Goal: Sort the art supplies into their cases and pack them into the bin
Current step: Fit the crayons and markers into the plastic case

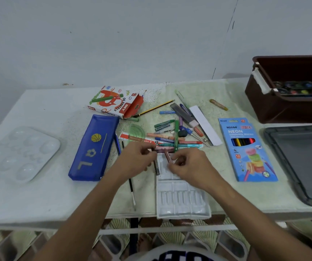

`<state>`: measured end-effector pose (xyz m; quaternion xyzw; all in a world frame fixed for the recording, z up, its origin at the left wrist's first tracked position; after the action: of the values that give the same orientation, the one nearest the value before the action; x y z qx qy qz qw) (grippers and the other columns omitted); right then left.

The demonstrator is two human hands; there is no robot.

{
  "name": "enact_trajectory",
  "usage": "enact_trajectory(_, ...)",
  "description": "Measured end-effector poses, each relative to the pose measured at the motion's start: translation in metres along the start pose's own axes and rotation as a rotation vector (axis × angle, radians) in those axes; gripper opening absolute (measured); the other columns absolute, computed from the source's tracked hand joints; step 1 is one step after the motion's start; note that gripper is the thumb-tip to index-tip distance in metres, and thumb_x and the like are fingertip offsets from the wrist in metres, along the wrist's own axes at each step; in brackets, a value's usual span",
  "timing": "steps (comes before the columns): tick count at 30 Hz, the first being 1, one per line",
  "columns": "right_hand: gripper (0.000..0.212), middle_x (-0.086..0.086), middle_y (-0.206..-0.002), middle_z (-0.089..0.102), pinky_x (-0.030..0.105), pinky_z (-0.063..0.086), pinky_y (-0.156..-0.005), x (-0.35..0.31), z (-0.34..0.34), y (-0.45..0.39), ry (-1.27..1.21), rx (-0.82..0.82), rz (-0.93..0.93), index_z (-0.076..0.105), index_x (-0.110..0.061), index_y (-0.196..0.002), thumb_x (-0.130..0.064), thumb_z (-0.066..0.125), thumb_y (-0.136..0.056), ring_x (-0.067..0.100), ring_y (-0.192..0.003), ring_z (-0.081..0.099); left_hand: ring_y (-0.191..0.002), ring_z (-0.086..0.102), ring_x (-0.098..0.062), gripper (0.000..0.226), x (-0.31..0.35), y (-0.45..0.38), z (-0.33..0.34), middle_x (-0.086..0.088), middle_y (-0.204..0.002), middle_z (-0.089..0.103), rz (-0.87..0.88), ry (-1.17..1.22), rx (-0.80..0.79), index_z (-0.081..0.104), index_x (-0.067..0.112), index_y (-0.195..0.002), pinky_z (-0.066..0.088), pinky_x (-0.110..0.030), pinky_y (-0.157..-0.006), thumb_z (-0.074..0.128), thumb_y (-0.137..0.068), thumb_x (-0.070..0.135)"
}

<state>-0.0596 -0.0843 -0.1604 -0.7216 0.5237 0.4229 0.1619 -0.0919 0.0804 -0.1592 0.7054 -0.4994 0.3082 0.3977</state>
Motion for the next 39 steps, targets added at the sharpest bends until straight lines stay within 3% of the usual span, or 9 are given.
enact_trajectory(5,0.025,0.004,-0.072,0.069,0.028,0.054,-0.053,-0.001,0.019,0.005,-0.065,-0.006,0.044,0.065,-0.016,-0.101,-0.025,0.074,-0.08,0.012,-0.053,0.062,-0.066,0.067,-0.025,0.025,-0.009,0.001,0.011,-0.006,-0.07,0.071,-0.033,-0.017,-0.034,0.059,0.019,-0.1,0.058,-0.04,-0.061,0.073,-0.083,0.03)
enact_trajectory(8,0.024,0.003,-0.07,0.067,0.023,0.051,-0.051,-0.001,0.022,0.008,-0.034,0.012,0.028,0.063,-0.017,-0.101,-0.026,0.073,-0.082,0.01,-0.053,0.061,-0.063,0.065,-0.019,0.024,-0.01,0.001,0.013,-0.003,-0.071,0.07,-0.014,-0.039,-0.01,0.058,0.021,-0.094,0.057,-0.038,-0.06,0.074,-0.081,0.034)
enact_trajectory(12,0.029,0.001,-0.077,0.067,0.019,0.049,-0.059,-0.009,0.016,0.012,0.061,0.027,-0.051,0.065,-0.02,-0.113,-0.027,0.069,-0.086,0.009,-0.062,0.061,-0.069,0.067,-0.019,0.027,-0.017,0.003,0.013,0.002,-0.073,0.071,0.021,-0.08,-0.001,0.063,0.024,-0.106,0.058,-0.046,-0.067,0.072,-0.083,0.035)
enact_trajectory(15,0.04,-0.001,-0.082,0.061,0.009,0.041,-0.056,-0.012,0.014,0.014,0.121,-0.002,-0.128,0.06,-0.021,-0.127,-0.024,0.067,-0.088,0.004,-0.064,0.054,-0.065,0.064,-0.012,0.033,-0.019,0.007,0.013,0.006,-0.075,0.071,0.047,-0.115,0.001,0.064,0.028,-0.115,0.057,-0.037,-0.063,0.071,-0.084,0.034)
enact_trajectory(19,0.046,-0.003,-0.087,0.05,0.007,0.036,-0.056,-0.009,0.02,0.013,0.185,-0.052,-0.166,0.055,-0.025,-0.133,-0.027,0.065,-0.088,0.002,-0.067,0.046,-0.066,0.063,-0.011,0.037,-0.017,0.01,0.015,0.008,-0.078,0.069,0.073,-0.191,0.001,0.062,0.032,-0.122,0.048,-0.023,-0.059,0.068,-0.086,0.036)
enact_trajectory(25,0.041,-0.001,-0.087,0.048,0.015,0.031,-0.063,-0.008,0.025,0.009,0.246,-0.081,-0.193,0.057,-0.025,-0.132,-0.027,0.061,-0.091,0.007,-0.072,0.045,-0.067,0.058,-0.009,0.017,-0.008,0.015,0.018,0.003,-0.081,0.067,0.16,-0.281,0.031,0.071,0.026,-0.105,0.044,-0.023,-0.065,0.065,-0.089,0.03)
enact_trajectory(31,0.035,-0.008,-0.076,0.044,0.007,0.031,-0.051,-0.007,0.027,0.008,0.294,-0.104,-0.193,0.062,-0.022,-0.126,-0.024,0.061,-0.091,-0.004,-0.059,0.039,-0.077,0.059,-0.019,0.024,0.001,0.017,0.024,-0.007,-0.084,0.062,0.229,-0.459,-0.018,0.071,0.027,-0.113,0.049,-0.034,-0.074,0.058,-0.093,0.028)
enact_trajectory(35,0.03,-0.014,-0.058,0.046,0.01,0.034,-0.044,-0.017,0.017,-0.001,0.237,-0.167,-0.192,0.067,-0.023,-0.117,-0.022,0.066,-0.088,0.001,-0.045,0.043,-0.073,0.058,-0.013,0.02,0.01,0.007,0.017,0.003,-0.08,0.063,0.206,-0.474,-0.101,0.074,0.024,-0.105,0.046,-0.019,-0.064,0.061,-0.091,0.027)
enact_trajectory(39,0.024,-0.006,-0.082,0.064,0.007,0.034,-0.053,-0.031,-0.015,-0.039,0.245,-0.009,-0.227,0.07,-0.019,-0.112,-0.021,0.065,-0.088,0.0,-0.061,0.051,-0.071,0.061,-0.012,0.021,0.022,-0.036,-0.017,0.009,-0.083,0.063,0.202,-0.41,0.044,0.069,0.021,-0.109,0.049,-0.019,-0.064,0.06,-0.092,0.027)
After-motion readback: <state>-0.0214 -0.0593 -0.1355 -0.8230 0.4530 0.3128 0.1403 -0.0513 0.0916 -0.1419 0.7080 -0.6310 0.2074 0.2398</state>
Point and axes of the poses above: each hand's wrist, its own y-axis away from the middle knuckle, its own z-axis out of the palm, x = y × z, the point moved 8 cm from there along -y, towards the middle knuckle
